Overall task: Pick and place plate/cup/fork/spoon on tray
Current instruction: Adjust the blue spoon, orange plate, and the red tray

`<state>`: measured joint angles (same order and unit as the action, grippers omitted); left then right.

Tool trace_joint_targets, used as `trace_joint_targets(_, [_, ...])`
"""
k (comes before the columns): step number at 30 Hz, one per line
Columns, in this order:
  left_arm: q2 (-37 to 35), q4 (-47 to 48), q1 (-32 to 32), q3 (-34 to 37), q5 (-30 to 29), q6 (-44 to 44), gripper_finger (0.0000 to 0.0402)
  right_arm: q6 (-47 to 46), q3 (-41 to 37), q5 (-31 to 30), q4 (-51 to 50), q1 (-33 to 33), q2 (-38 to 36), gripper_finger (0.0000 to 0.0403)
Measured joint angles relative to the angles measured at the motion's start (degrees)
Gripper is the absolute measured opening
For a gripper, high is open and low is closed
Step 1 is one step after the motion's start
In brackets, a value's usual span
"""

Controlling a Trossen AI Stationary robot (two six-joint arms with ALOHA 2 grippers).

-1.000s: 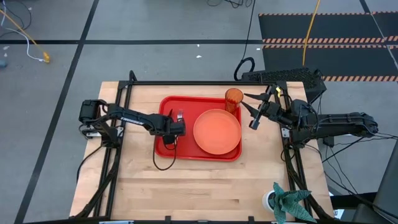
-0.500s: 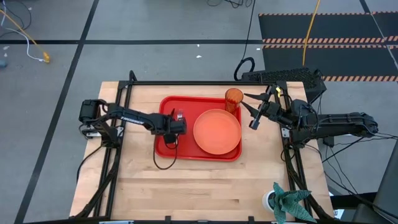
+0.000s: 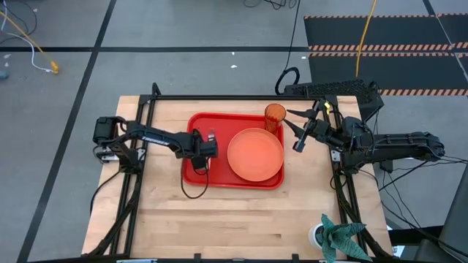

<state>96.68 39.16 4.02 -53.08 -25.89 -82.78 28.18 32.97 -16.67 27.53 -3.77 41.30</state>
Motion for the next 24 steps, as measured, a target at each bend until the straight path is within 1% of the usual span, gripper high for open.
trace_joint_targets(4, [0.00, 0.07, -0.20, 0.00, -0.02, 0.43, 0.0003, 0.00, 0.00, 0.00, -0.02, 0.00, 0.00, 0.0137])
trace_joint_targets(8, [0.00, 0.32, -0.18, 0.00, -0.11, 2.77, 0.0016, 0.00, 0.00, 0.00, 0.00, 0.00, 0.00, 0.0137])
trace_joint_targets(11, [0.00, 0.80, -0.18, 0.00, -0.11, 6.11, 0.0029, 0.00, 0.00, -0.02, 0.00, 0.00, 0.00, 0.0137])
trace_joint_targets(13, [0.00, 0.87, -0.14, 0.00, -0.20, 11.44, 0.0031, 0.00, 0.00, 0.00, 0.00, 0.00, 0.00, 0.0137])
trace_joint_targets(15, [0.00, 0.85, 0.17, 0.00, -1.06, 22.86, 0.0030, 0.00, 0.00, 0.00, 0.00, 0.00, 0.00, 0.0137])
trace_joint_targets(18, [0.00, -0.10, 0.78, 0.00, -3.15, 45.08, 0.0031, 0.00, 0.00, 0.00, 0.00, 0.00, 0.00, 0.0137])
trace_joint_targets(21, [0.00, 0.10, 1.26, 0.00, -5.50, 64.94, 0.0031, -0.02, 0.00, 0.00, 0.00, 0.00, 0.00, 0.0137])
trace_joint_targets(24, [0.00, 2.09, 1.28, -1.21, -7.30, 81.46, 0.0031, -0.01, 0.00, 0.00, 0.04, 0.00, 0.01, 0.0137])
